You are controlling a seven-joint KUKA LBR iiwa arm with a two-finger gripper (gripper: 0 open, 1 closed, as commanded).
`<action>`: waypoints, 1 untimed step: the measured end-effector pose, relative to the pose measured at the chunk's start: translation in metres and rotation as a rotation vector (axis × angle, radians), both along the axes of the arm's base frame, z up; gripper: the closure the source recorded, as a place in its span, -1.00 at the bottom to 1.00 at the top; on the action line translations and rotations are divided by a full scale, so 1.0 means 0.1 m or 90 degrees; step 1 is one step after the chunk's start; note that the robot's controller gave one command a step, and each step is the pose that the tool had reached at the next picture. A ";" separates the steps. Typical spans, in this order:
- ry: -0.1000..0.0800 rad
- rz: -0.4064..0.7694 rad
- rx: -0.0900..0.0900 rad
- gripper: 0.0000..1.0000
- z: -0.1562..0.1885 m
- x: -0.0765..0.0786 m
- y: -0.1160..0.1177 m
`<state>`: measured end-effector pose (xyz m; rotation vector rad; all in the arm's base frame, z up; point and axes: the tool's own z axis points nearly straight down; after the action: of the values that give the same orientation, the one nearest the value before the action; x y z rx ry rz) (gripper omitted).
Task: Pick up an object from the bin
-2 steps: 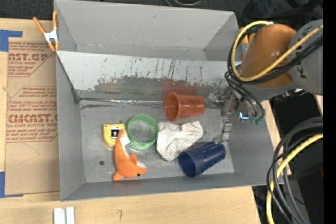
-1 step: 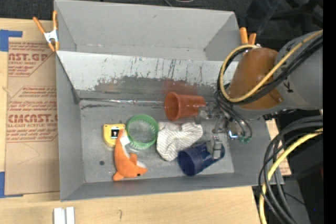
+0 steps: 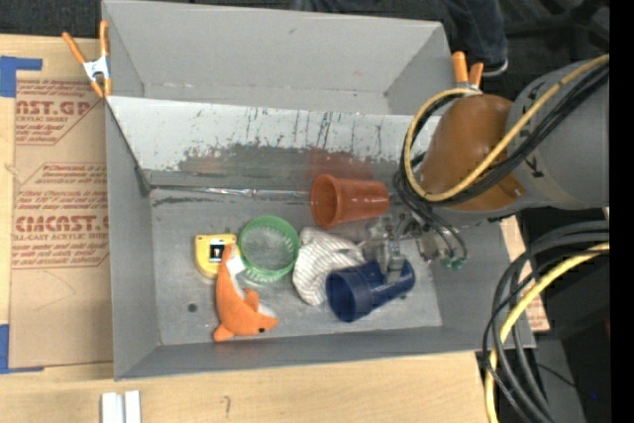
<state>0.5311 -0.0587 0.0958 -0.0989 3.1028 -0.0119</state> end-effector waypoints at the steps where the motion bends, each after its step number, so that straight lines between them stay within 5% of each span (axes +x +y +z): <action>1: 0.002 0.000 0.000 -1.00 -0.07 -0.03 0.00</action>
Offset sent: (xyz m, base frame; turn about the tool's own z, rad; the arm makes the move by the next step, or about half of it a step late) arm 0.0000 0.0000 0.0000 0.0000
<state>0.5279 -0.0585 0.0890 -0.0986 3.1061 -0.0115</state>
